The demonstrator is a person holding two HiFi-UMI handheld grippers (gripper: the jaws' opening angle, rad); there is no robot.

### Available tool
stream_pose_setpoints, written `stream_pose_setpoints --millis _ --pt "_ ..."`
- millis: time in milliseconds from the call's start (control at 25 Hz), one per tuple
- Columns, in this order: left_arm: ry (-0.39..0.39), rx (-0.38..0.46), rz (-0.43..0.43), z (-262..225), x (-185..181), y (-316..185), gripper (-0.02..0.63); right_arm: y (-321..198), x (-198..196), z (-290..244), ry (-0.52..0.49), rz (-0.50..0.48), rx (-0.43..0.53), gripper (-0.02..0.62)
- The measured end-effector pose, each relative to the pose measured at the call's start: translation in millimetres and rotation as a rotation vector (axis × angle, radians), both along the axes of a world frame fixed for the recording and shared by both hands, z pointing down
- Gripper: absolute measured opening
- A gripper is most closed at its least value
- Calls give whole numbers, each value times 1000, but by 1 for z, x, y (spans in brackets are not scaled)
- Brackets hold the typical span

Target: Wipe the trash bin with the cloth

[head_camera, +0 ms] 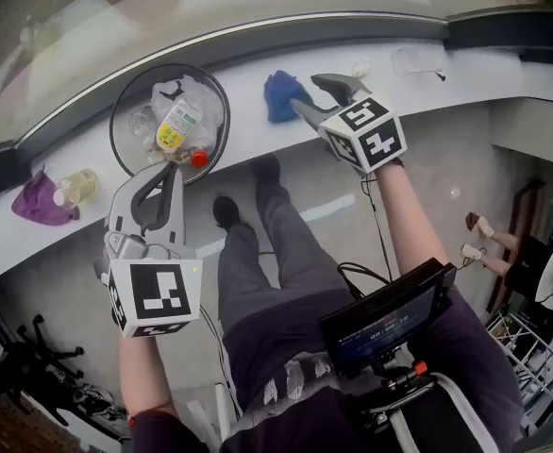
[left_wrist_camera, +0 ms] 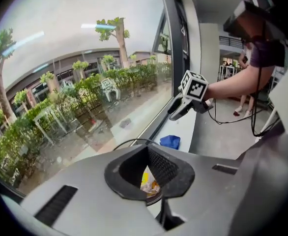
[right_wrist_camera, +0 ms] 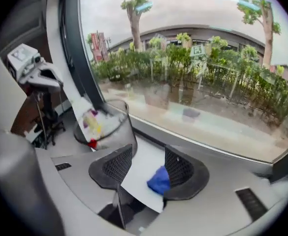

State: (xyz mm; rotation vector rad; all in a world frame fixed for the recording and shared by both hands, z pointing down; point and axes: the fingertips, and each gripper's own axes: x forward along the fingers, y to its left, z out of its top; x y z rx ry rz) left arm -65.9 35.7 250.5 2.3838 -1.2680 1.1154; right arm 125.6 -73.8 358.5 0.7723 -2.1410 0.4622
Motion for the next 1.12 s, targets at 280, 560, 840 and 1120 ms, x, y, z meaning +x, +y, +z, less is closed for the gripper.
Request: stream_pose_setpoints --millis 280,560,840,1120 --pt "-49 164 52 -119 -8 -4 -2 24 -64 -176 -279 -41 144 204" --pt "22 267 71 -197 -6 18 -2 72 -93 -282 -415 -122 184 -2" --pt "105 271 123 -221 17 49 -2 130 -95 -338 -461 -172 227 -3" --pt "193 279 222 -246 80 55 -2 157 -54 -363 -491 -171 245 -2"
